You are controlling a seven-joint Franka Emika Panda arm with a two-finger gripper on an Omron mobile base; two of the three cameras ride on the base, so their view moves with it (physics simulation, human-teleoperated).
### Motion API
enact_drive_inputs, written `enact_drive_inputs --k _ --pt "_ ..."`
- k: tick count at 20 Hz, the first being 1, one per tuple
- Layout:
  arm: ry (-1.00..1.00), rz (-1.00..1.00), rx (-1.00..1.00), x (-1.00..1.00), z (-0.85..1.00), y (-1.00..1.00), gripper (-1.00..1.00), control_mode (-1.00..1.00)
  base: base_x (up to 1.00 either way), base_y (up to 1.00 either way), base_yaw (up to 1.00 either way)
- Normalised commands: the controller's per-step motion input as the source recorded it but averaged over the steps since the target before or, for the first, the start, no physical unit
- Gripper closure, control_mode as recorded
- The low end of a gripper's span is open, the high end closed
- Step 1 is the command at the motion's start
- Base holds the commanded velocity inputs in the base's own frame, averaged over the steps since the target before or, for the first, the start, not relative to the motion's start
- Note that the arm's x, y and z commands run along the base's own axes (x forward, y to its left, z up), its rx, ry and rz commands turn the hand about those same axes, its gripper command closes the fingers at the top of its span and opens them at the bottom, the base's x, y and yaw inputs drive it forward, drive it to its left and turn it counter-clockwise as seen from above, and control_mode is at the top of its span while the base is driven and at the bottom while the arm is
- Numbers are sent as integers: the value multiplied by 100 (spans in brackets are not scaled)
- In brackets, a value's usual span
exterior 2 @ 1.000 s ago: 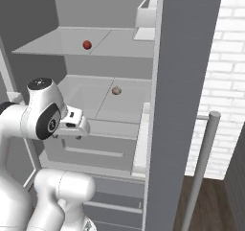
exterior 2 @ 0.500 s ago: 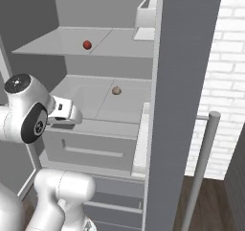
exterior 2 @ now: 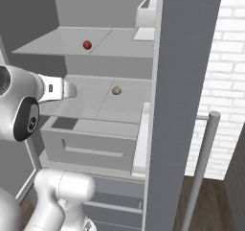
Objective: Take the strawberry from the fridge and place it on top of the pancake, located on the dining counter.
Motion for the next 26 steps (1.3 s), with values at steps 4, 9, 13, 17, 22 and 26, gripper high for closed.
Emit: enact_drive_inputs --k 4,9,13,17,22,26 --pt "-5 0 0 1 100 -4 -100 -100 0 0 0" --pt "-1 0 -3 23 88 0 -100 -100 0 0 0" --pt "-13 0 -7 40 41 16 -100 -100 0 0 0" --pt "-3 -8 -11 49 1 11 -100 -100 0 0 0" --pt "-1 -1 -1 96 -18 -18 -100 -100 0 0 0" --pt "7 -10 10 71 -1 -20 -100 -100 0 0 0"
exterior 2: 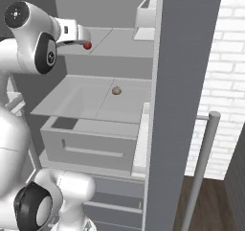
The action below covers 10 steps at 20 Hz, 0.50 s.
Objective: Take the strawberry from the fridge and place it on top of the pancake, located on the dining counter.
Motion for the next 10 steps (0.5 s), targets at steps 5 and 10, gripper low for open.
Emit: enact_drive_inputs --k 5,10 --pt "0 -19 15 94 -14 11 -100 -100 0 0 0" --pt "0 5 15 61 -6 10 -100 -100 0 0 0"
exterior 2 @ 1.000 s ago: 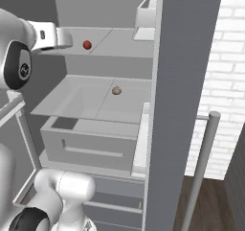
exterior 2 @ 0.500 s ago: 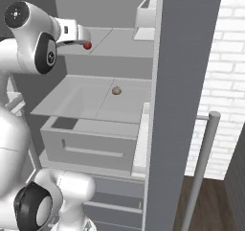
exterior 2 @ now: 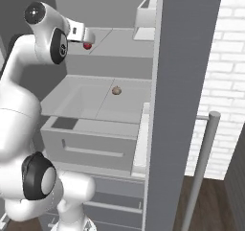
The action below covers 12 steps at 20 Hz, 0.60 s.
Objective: Take the strawberry from the fridge and place it on top of the pancake, located on the dining counter.
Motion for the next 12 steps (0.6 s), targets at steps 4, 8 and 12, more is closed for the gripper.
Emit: enact_drive_inputs --k 4,8,12 --pt "2 25 0 55 0 2 -100 -100 0 0 0" --pt "17 17 -2 50 -4 -6 -100 -100 0 0 0" --pt "9 4 -5 38 -9 0 -100 -100 0 0 0"
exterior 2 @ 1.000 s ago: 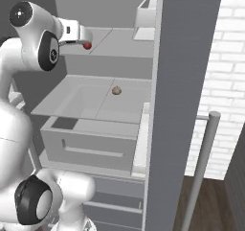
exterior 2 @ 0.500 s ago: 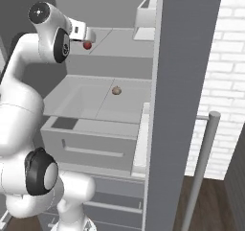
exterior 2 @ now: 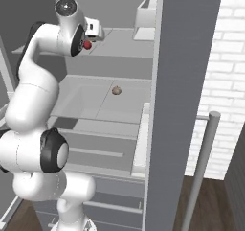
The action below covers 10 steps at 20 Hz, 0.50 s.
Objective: Take the strawberry from the fridge and place it on top of the pancake, located on the dining counter.
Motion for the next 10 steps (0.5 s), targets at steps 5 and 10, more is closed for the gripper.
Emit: enact_drive_inputs --k 5,10 --pt "9 0 -4 24 -3 3 -100 -100 0 0 0" --pt "5 0 -3 1 -17 0 -100 -100 0 0 0"
